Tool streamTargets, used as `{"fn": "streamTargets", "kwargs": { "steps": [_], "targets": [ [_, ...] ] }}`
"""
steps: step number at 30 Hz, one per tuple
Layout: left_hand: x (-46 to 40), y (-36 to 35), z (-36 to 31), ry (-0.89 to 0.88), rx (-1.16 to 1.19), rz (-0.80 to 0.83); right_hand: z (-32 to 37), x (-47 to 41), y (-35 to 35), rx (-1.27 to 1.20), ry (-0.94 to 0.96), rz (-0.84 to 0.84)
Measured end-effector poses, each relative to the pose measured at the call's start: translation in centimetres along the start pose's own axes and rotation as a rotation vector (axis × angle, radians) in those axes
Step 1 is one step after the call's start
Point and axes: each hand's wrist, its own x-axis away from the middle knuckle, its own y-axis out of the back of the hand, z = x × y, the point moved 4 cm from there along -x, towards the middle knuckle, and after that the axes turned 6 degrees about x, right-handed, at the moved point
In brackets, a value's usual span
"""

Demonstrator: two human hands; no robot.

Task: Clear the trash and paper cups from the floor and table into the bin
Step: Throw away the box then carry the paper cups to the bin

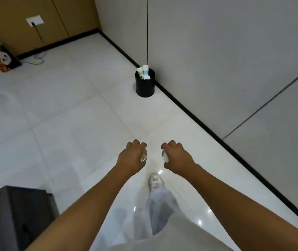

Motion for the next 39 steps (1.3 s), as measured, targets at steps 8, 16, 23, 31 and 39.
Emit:
{"fn": "streamTargets", "kwargs": {
  "steps": [8,16,23,31,39],
  "targets": [
    [-18.1,10.1,2.9,0.09,0.063,-0.073,-3.3,-19.9,9.6,-0.073,-0.006,0.037],
    [-35.6,18.2,8.3,0.126,0.058,-0.079,-3.8,-39.2,16.8,-0.056,0.025,0.025],
    [-53.1,26.5,12.1,0.072,0.033,-0.087,-4.5,-56.3,23.4,-0.075,-0.043,0.021],
    [-67.4,32.2,13.3,0.062,0.037,-0.014,-7.3,-69.5,29.0,-0.074,-0.08,0.051],
    [-81.5,33.9,14.3,0.224,0.145,-0.053,-12.9,-84.9,33.1,-0.052,0.014,0.169]
  ]
}}
